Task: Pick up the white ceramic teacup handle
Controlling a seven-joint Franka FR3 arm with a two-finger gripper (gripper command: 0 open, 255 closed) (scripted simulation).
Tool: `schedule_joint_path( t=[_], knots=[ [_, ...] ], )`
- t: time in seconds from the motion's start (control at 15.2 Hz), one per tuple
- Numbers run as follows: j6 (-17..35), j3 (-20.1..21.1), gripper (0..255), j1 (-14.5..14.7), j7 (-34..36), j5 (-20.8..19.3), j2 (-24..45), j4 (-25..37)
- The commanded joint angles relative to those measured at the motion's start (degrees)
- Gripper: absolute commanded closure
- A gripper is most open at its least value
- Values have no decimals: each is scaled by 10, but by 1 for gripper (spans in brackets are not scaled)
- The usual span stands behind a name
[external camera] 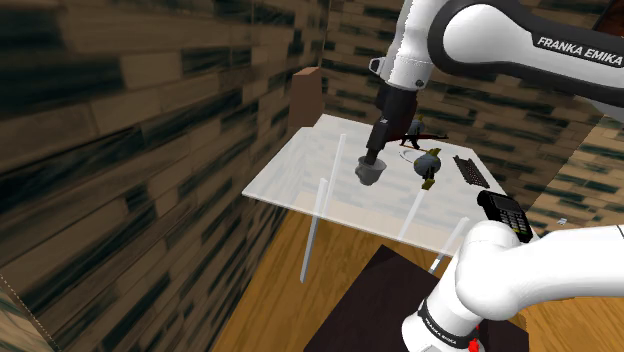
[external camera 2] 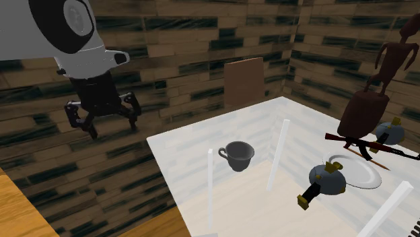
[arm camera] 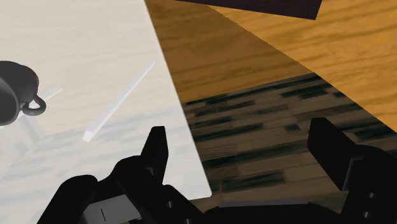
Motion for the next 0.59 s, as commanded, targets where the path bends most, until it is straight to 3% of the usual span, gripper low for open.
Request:
schedule_joint_path(
  t=[0.0,0.53],
  knots=[
    [0,0,0,0,0,0,0,0],
    [101,-65,0,-31,-75,-69,42,-61]
  ],
)
